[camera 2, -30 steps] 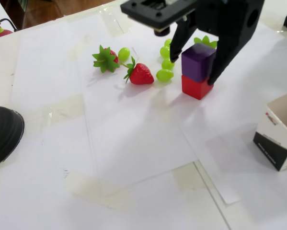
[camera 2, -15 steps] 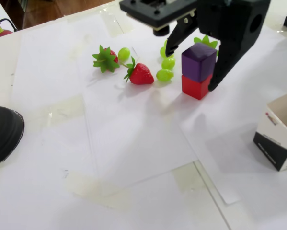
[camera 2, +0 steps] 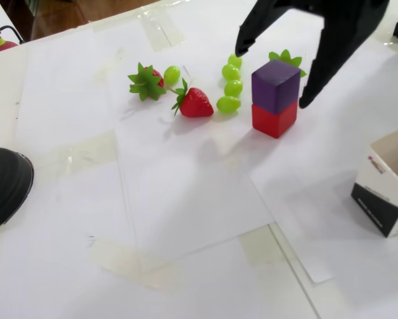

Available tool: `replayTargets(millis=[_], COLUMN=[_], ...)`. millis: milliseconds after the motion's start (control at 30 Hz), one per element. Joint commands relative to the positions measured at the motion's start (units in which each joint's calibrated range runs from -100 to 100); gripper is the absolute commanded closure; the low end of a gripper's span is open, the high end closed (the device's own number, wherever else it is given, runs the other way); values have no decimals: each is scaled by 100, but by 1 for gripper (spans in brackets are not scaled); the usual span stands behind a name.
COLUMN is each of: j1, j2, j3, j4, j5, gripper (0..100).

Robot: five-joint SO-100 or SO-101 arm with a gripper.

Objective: Put the purple cube on top of the red cube

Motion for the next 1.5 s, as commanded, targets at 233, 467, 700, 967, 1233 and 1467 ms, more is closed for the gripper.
replayTargets(millis=[233, 467, 700, 967, 1233, 1467], j1=[549, 1579, 2071, 2049, 2241, 2094], j2=[-3742, -6287, -8188, -8282, -8274, -8274], j3=[1633, 3542, 5060, 6778, 6778, 6778], j4=[88, 390, 153, -2241, -386, 529], j5=[-264, 220, 210, 103, 591, 801], gripper=[70, 97, 100, 100, 100, 100])
